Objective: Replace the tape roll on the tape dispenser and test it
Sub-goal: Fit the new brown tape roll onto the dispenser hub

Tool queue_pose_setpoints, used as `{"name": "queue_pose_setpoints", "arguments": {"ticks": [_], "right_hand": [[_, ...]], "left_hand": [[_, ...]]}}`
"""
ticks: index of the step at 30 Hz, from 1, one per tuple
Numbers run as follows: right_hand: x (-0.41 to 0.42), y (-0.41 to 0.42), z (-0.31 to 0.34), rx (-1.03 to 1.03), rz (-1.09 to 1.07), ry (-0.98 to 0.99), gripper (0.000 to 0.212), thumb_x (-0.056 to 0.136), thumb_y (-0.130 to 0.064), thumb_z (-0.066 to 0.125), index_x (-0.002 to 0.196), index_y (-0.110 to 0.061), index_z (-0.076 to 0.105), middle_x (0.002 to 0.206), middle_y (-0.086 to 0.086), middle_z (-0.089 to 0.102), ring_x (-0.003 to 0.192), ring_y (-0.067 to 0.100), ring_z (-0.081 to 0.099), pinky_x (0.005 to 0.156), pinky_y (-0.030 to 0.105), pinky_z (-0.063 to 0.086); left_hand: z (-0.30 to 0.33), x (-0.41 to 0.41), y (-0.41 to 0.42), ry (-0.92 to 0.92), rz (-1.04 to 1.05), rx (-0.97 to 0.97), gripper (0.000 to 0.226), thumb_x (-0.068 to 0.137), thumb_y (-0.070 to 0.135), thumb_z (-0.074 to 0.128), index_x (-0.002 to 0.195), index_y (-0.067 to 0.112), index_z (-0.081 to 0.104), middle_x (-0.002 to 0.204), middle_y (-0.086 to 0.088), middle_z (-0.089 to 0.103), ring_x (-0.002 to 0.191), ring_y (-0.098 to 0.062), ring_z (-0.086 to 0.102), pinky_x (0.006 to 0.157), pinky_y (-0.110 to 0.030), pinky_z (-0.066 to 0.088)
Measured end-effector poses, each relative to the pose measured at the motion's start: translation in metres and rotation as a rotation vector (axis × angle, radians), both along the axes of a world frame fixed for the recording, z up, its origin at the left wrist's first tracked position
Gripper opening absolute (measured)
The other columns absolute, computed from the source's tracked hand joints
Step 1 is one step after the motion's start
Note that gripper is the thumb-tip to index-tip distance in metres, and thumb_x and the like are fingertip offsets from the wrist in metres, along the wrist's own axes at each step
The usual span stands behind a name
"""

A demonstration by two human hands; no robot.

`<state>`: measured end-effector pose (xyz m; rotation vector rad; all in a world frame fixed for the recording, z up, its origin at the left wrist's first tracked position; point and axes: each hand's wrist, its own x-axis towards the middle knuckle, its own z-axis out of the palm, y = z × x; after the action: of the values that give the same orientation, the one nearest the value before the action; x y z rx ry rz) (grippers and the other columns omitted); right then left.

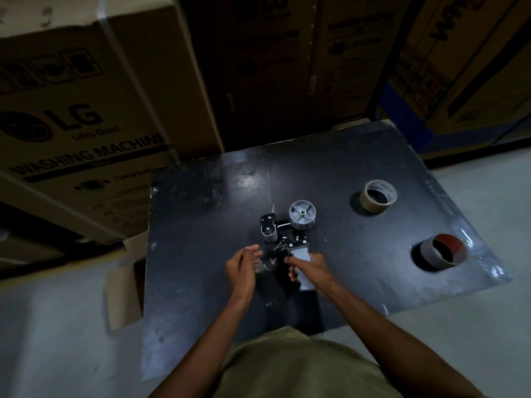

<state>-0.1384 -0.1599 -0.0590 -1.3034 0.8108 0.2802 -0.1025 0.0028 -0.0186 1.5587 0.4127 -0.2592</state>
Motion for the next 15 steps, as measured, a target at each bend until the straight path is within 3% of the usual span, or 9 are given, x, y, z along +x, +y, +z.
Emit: {"name": "queue_pose_setpoints", "arguments": {"ticks": [3,5,7,9,11,13,15], "right_hand": [[0.0,-0.009,0.007,0.027,0.007,0.008,0.031,0.075,-0.031,0.088,0.075,-0.006,0.07,0.063,0.011,0.066,0.051,0.02,0.062,0.049,0.028,0.052],[0.0,-0.025,0.01,-0.225,0.085,0.043,0.055,0.071,-0.065,0.08,0.063,-0.012,0.068,0.057,0.004,0.065,0.051,0.015,0.061,0.053,0.025,0.049],[-0.001,-0.05,0.011,-0.443,0.026,0.037,0.072,0.076,-0.08,0.062,0.059,-0.01,0.065,0.056,0.003,0.068,0.054,0.019,0.065,0.06,0.032,0.054],[0.002,-0.082,0.011,-0.688,-0.075,-0.024,0.063,0.091,-0.066,0.052,0.067,-0.01,0.066,0.069,0.015,0.073,0.074,0.033,0.072,0.074,0.04,0.053],[0.01,-0.118,0.015,-1.027,-0.079,-0.095,0.038,0.09,-0.047,0.057,0.091,-0.01,0.067,0.098,0.023,0.069,0.099,0.042,0.064,0.086,0.041,0.044],[0.022,-0.15,0.023,-1.25,0.031,-0.014,0.047,0.083,-0.03,0.067,0.121,-0.004,0.058,0.127,0.026,0.056,0.116,0.046,0.05,0.097,0.046,0.038],[0.034,-0.175,0.029,-1.371,0.186,0.149,0.059,0.08,-0.021,0.072,0.133,-0.004,0.051,0.141,0.024,0.045,0.126,0.048,0.039,0.103,0.054,0.036]], "left_hand": [[0.004,0.0,-0.005,-0.014,-0.025,-0.016,0.027,0.101,0.013,0.044,0.101,0.006,0.07,0.088,-0.01,0.072,0.075,-0.014,0.065,0.061,-0.023,0.05],[0.006,0.0,-0.007,-0.019,-0.024,-0.042,0.027,0.101,0.013,0.044,0.099,0.006,0.07,0.087,-0.01,0.072,0.075,-0.015,0.064,0.061,-0.024,0.049],[0.008,-0.001,-0.008,-0.022,-0.018,-0.062,0.027,0.101,0.011,0.044,0.098,0.004,0.07,0.084,-0.011,0.071,0.074,-0.016,0.063,0.061,-0.025,0.047],[0.011,-0.002,-0.009,-0.03,-0.017,-0.082,0.027,0.101,0.01,0.044,0.095,0.005,0.07,0.081,-0.01,0.071,0.073,-0.017,0.062,0.059,-0.026,0.045],[0.014,-0.002,-0.011,-0.043,-0.026,-0.091,0.028,0.1,0.011,0.044,0.092,0.006,0.07,0.078,-0.008,0.071,0.072,-0.016,0.062,0.057,-0.026,0.045],[0.017,-0.002,-0.014,-0.054,-0.042,-0.082,0.029,0.1,0.012,0.044,0.092,0.006,0.071,0.078,-0.007,0.071,0.07,-0.015,0.063,0.055,-0.022,0.046],[0.021,-0.002,-0.019,-0.067,-0.057,-0.071,0.029,0.1,0.012,0.044,0.093,0.004,0.071,0.077,-0.008,0.071,0.068,-0.014,0.063,0.053,-0.019,0.046]]}}
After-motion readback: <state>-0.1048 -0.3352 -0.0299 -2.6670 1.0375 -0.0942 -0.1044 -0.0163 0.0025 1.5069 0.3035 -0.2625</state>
